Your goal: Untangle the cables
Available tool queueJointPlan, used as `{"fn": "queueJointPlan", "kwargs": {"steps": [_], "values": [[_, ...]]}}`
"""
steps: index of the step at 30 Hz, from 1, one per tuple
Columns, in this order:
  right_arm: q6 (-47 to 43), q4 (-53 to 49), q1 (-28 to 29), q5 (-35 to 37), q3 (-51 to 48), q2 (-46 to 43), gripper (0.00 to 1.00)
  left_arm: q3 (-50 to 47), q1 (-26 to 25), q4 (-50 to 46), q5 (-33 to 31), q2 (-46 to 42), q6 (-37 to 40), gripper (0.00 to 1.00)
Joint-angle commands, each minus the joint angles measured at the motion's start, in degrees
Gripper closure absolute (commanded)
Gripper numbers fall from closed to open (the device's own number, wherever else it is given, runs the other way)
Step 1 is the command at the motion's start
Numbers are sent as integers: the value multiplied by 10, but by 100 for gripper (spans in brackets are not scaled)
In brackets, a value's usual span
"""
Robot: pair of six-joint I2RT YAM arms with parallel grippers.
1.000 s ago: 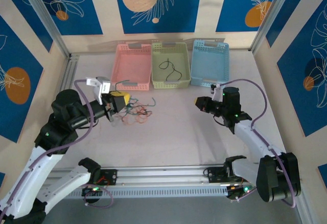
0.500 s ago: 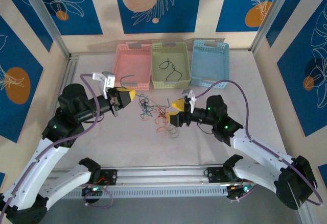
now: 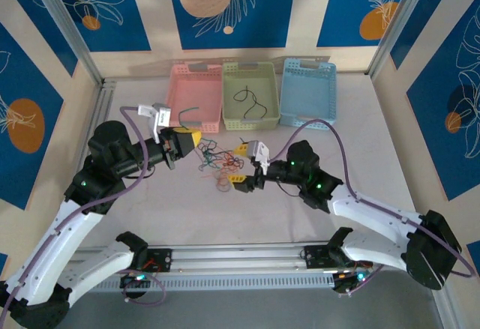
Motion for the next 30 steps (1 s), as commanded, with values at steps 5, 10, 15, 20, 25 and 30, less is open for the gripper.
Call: {"fn": "queueJointPlan", "kwargs": {"steps": [5, 10, 15, 20, 25, 30], "values": [[-88, 27, 4, 60, 53, 74, 26, 11, 2, 19, 22, 1, -8, 100], [-136, 43, 2, 50, 57, 109, 26, 25, 1, 14, 37, 13, -10, 100], [-161, 45, 6, 57, 72, 135, 28, 29, 1, 13, 38, 16, -7, 100], [-177, 43, 4, 51, 81, 144, 35, 30, 1, 7, 40, 17, -10, 100], [-182, 48, 2, 43, 88, 152, 39, 34, 1, 7, 46, 21, -9, 100], [-190, 35, 2, 37, 98, 167, 41, 39, 1, 11, 51, 24, -12, 100]]}}
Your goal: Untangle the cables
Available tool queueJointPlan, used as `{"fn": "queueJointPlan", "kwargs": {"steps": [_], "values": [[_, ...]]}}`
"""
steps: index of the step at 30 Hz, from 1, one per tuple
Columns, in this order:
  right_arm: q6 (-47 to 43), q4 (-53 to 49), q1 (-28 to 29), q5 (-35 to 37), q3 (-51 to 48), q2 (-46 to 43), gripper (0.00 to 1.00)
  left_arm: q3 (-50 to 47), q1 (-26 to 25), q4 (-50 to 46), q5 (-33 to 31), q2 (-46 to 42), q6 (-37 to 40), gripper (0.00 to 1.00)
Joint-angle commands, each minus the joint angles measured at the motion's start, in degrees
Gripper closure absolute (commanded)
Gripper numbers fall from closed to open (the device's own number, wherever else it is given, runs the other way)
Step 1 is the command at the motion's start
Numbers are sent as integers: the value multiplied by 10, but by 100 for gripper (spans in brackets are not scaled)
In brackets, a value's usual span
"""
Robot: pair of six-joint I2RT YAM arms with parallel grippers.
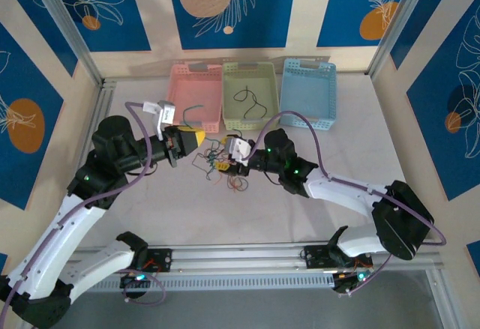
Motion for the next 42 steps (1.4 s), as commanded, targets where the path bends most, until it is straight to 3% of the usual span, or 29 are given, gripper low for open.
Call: {"fn": "queueJointPlan", "kwargs": {"steps": [1, 15, 23, 30, 33, 36, 42], "values": [[-18, 8, -1, -10, 19, 14, 43, 22, 1, 15, 20, -1, -7, 100], [-2, 18, -14, -23, 5, 34, 100, 21, 1, 25, 20, 0, -15, 100], [9, 4, -27, -17, -16, 38, 100, 24, 1, 48, -5, -13, -22, 100], [28, 45, -37, 4, -72, 99, 100, -15, 1, 145, -101, -100, -42, 100], [-1, 158, -16, 27, -126, 131, 100, -3, 2, 141, -117, -116, -40, 100], [-8, 109, -15, 18, -101, 135, 100, 7, 1, 125, -121, -116, -37, 100], [-11, 131, -16, 22, -105, 147, 100, 11, 1, 128, -168, -154, -29, 100]]}}
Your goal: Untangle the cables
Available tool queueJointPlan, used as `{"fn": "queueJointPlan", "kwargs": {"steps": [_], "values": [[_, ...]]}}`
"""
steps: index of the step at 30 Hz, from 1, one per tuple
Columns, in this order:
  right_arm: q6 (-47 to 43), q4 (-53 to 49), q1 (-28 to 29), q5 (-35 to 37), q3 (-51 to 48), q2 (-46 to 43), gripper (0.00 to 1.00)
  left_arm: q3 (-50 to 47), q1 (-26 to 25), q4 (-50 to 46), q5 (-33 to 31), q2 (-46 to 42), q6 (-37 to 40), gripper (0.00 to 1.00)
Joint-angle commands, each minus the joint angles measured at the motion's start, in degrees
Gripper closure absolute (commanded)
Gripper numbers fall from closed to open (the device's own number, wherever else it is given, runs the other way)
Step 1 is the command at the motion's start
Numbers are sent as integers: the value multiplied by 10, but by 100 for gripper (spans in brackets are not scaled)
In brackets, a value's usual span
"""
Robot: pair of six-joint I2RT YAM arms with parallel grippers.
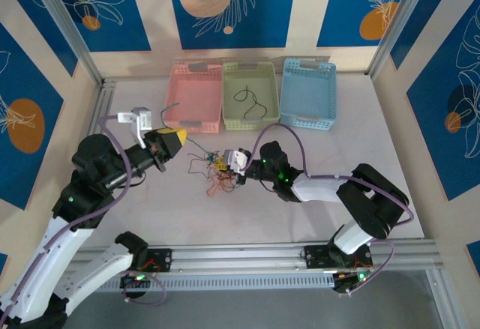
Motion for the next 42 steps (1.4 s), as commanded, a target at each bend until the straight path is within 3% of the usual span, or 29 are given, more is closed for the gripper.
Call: {"fn": "queueJointPlan", "kwargs": {"steps": [1, 17, 32, 37, 42], "values": [[-14, -74, -9, 43, -25, 28, 100, 48, 1, 133, -39, -60, 4, 100], [35, 11, -40, 43, -62, 18, 100, 86, 1, 97, -149, -117, 48, 100], [58, 23, -56, 35, -66, 12, 100, 53, 1, 66, -85, -32, 19, 100], [64, 15, -56, 42, -62, 11, 65, 52, 1, 74, -52, 0, 11, 100], [83, 17, -58, 49, -66, -4, 49, 60, 1, 67, -35, 14, 16, 100]]}}
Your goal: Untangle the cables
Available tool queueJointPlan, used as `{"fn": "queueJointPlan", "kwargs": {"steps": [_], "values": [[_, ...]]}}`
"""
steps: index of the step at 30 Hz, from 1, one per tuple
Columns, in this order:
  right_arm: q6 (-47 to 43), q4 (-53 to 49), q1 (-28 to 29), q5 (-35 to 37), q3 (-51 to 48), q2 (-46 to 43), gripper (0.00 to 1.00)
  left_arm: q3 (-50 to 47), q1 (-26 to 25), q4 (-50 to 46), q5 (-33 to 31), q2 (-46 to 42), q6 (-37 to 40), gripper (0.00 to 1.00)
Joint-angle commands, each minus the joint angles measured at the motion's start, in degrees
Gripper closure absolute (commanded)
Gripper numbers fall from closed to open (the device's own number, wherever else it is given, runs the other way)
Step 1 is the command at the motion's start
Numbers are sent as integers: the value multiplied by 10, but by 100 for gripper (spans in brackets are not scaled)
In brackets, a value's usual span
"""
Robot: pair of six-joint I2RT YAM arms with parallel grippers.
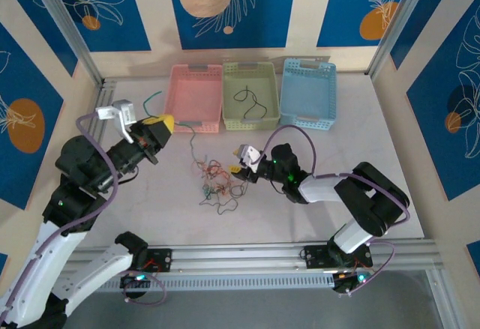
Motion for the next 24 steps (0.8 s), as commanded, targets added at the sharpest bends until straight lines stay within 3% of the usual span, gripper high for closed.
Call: {"fn": "queueJointPlan", "kwargs": {"steps": [1, 13, 20, 24], "values": [[16, -9, -2, 13, -5, -12, 48, 21, 2, 37, 27, 4, 0, 100], [49, -66, 5, -10, 10, -51, 44, 25, 2, 41, 43, 8, -3, 100], [180, -98, 28, -23, 56, -46, 41, 19, 2, 56, 49, 8, -11, 100], [185, -74, 59, -17, 71, -12, 40, 17, 1, 59, 48, 10, -14, 100]]}}
